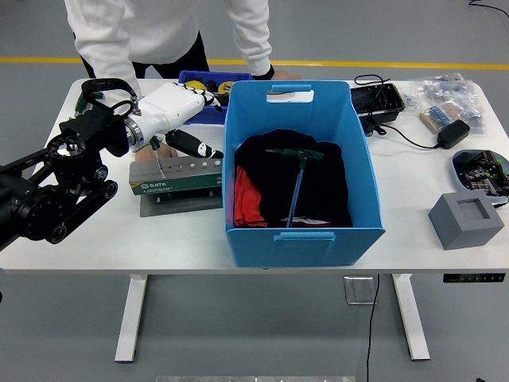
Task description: Lift tool from toolbox,place it in box,lift tool from toolbox,place it in box
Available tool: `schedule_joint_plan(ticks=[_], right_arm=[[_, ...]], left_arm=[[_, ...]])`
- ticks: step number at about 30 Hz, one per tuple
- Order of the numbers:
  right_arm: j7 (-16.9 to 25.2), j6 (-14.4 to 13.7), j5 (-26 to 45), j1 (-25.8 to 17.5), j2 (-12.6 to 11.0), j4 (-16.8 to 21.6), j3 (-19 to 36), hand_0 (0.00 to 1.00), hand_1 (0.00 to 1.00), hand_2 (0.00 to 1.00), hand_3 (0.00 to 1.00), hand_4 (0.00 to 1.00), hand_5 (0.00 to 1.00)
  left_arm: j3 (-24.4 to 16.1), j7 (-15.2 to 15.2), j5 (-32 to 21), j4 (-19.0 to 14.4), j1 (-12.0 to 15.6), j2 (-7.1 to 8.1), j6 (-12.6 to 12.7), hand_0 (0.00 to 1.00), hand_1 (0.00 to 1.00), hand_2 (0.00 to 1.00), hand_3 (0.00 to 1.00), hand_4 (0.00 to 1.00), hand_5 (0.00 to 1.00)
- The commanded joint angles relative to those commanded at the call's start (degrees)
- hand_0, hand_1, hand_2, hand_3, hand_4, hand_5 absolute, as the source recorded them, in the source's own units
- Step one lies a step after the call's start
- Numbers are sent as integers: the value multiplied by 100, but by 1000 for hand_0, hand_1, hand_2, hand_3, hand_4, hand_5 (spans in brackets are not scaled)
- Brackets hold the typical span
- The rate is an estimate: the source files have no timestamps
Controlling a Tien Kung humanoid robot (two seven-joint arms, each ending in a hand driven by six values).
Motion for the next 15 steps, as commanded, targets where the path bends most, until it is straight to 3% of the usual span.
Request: schedule_joint_plan(ticks=[6, 7, 12, 13, 15], right_arm=[[-15, -2, -47, 2, 10, 5, 18, 674, 662, 726, 573, 777, 719], [-17, -3, -50, 1, 12, 5, 21, 674, 661, 726, 574, 777, 719], [-12, -8, -8, 5, 11, 7, -1, 674, 661, 726, 574, 777, 719], [-8, -7, 7, 8, 8, 8, -15, 673, 663, 726, 573, 776, 718], [1, -5, 48, 11, 3, 9, -41, 673, 663, 726, 573, 776, 718]], left_arm=[[42, 127, 120, 59, 9, 55, -328, 806, 836, 859, 694, 998, 708], [59, 138, 139, 69, 16, 63, -370, 809, 808, 783, 645, 998, 703], [141, 278, 246, 86, 17, 95, -679, 809, 808, 783, 645, 998, 703], [152, 323, 252, 98, 14, 99, -741, 803, 785, 715, 595, 998, 699], [166, 396, 281, 129, 11, 99, -831, 803, 785, 715, 595, 998, 699]])
